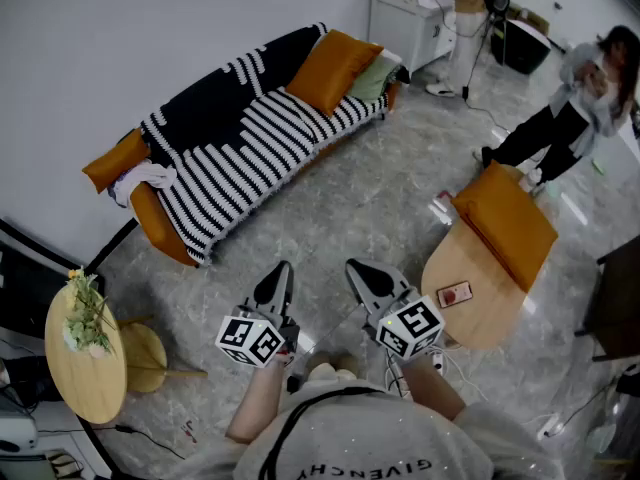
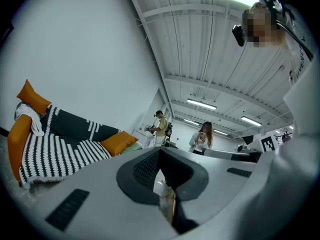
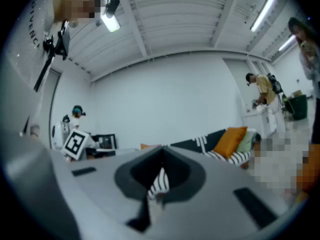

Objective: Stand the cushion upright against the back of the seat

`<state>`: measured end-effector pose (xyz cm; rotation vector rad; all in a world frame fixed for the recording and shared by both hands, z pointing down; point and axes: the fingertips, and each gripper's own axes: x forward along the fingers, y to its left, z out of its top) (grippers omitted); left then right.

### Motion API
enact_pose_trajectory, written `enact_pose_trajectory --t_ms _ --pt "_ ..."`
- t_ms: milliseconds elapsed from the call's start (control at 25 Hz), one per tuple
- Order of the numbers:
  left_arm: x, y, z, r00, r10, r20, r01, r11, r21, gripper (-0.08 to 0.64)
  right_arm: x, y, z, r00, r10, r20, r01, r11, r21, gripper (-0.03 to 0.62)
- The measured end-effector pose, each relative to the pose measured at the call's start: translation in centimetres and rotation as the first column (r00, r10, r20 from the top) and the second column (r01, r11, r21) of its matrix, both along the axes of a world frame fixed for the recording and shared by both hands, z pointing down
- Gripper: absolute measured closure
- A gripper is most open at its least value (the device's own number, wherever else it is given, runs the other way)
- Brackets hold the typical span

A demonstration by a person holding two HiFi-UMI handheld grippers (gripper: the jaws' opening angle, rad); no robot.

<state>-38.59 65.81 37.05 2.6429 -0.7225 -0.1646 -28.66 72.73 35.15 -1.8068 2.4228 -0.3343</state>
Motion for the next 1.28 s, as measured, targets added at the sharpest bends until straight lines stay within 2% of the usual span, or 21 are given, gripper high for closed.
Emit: enact_pose_trajectory --t_ms 600,1000,1280 --pt "2.8 0.8 -0.4 1.000 0.027 -0.003 -0.027 0.999 0.017 0.535 1.3 0.3 -0.2 1.000 -0.025 -0.011 0.025 1.000 0.009 0.575" --pt "4.0 0.6 -1.3 1.000 0.016 -0.018 -0.015 0.998 0.068 0.534 3.2 0.1 -0.4 1.000 -0.014 -0.019 0.014 1.000 0.018 0.574" --pt "4.9 -2.1 -0.2 0.999 -0.003 -0.042 0.005 0.999 0.042 0.535 4.3 -2.3 -0.8 0.998 -0.046 -0.032 0.048 0.998 0.036 0.572"
